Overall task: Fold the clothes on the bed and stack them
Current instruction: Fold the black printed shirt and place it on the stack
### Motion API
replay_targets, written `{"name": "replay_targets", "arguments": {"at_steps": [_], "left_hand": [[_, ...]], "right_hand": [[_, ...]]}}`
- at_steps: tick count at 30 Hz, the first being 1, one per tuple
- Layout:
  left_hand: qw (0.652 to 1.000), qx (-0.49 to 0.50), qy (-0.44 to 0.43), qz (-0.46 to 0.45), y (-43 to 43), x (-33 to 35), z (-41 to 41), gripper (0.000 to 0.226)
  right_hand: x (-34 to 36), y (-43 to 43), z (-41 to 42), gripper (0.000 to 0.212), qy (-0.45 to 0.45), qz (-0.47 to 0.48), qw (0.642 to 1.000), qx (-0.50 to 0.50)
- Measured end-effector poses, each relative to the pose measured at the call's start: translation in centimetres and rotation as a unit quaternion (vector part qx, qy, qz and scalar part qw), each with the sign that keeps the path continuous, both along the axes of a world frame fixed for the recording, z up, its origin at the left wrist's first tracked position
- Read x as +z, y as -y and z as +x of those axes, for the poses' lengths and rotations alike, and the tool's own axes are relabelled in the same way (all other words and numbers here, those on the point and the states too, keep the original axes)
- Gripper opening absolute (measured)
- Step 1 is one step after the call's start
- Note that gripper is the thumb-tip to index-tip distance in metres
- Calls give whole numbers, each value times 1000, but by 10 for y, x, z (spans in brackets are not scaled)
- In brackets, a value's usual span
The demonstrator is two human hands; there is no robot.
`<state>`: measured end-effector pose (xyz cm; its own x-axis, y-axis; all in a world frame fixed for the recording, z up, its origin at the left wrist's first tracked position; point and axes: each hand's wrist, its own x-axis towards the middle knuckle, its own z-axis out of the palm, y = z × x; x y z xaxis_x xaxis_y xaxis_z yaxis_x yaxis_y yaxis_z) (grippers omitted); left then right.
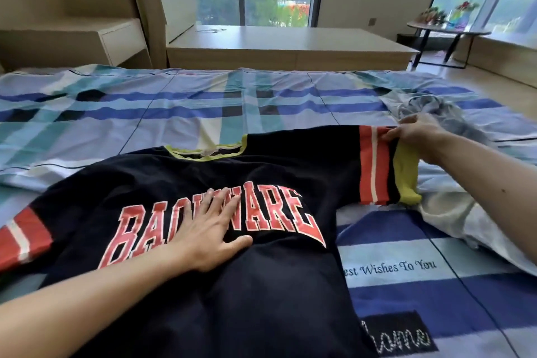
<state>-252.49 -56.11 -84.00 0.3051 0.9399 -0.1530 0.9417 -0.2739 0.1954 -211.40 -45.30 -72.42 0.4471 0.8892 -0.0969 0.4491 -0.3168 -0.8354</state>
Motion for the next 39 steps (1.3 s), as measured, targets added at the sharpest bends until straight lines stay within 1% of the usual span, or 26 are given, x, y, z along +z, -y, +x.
{"name": "replay_targets", "arguments": {"at_steps": [1, 4, 6, 7, 8, 10, 13, 15, 16, 19, 20, 23, 25, 26, 27, 28, 29, 31, 33, 34, 36, 38, 39], "left_hand": [[1000, 1, 15, -1, -2, 5, 5, 110], [996, -13, 78, 38, -13, 21, 38, 85], [989, -37, 128, 61, -20, 32, 73, 73], [986, -56, 140, 66, -24, 37, 92, 72], [985, -76, 141, 67, -26, 40, 109, 72], [986, -109, 112, 50, -29, 39, 137, 75], [991, -131, 25, -4, -26, 15, 152, 88], [990, -138, -2, -3, -22, 1, 153, 92], [990, -139, -2, 11, -21, -2, 152, 93], [986, -154, 17, 65, -19, -3, 153, 96], [985, -160, 14, 61, -19, -2, 153, 98], [988, -153, 19, -11, -17, 4, 159, 99], [989, -137, 47, -36, -16, 10, 161, 95], [989, -132, 59, -45, -14, 14, 161, 92], [988, -129, 65, -54, -11, 17, 158, 90], [988, -128, 66, -63, -7, 20, 155, 88], [987, -130, 61, -73, -1, 23, 150, 86], [985, -139, 45, -93, 13, 30, 137, 84], [982, -158, 29, -97, 26, 39, 121, 83], [980, -170, 24, -99, 32, 43, 113, 82], [976, -193, 28, -101, 43, 51, 95, 75], [974, -199, 45, -101, 49, 57, 77, 69], [975, -189, 60, -99, 50, 59, 66, 68]], "right_hand": [[-8, 3, 3, 63, -13, -35, 999, 5], [-31, 19, 11, 59, -36, -133, 990, 35], [-44, 21, 16, 52, -40, -148, 987, 36], [-48, 22, 19, 48, -28, -146, 988, 38], [-48, 21, 21, 49, -16, -131, 991, 36], [-40, 18, 24, 64, -4, -81, 997, 10], [-17, 14, 29, 81, 14, -29, 999, -31], [-6, 12, 30, 79, 35, -20, 999, -27], [0, 13, 25, 75, 53, -24, 998, -17], [19, 10, 1, 65, 57, -28, 997, 43], [29, 9, -14, 63, 64, -27, 995, 69], [62, 6, -68, 61, 108, -11, 984, 141], [80, 8, -109, 67, 120, -2, 973, 198], [87, 9, -129, 73, 96, -9, 967, 237], [91, 13, -148, 76, 53, -34, 958, 281], [92, 16, -164, 74, 22, -68, 944, 323], [90, 18, -176, 67, 23, -95, 934, 344], [74, 17, -186, 49, 110, -99, 936, 321], [48, 11, -183, 42, 210, -82, 931, 289], [31, 12, -178, 44, 253, -80, 920, 290], [-11, 21, -166, 58, 315, -98, 885, 327], [-61, 38, -159, 71, 359, -153, 847, 360], [-81, 45, -156, 72, 384, -171, 832, 361]]}}
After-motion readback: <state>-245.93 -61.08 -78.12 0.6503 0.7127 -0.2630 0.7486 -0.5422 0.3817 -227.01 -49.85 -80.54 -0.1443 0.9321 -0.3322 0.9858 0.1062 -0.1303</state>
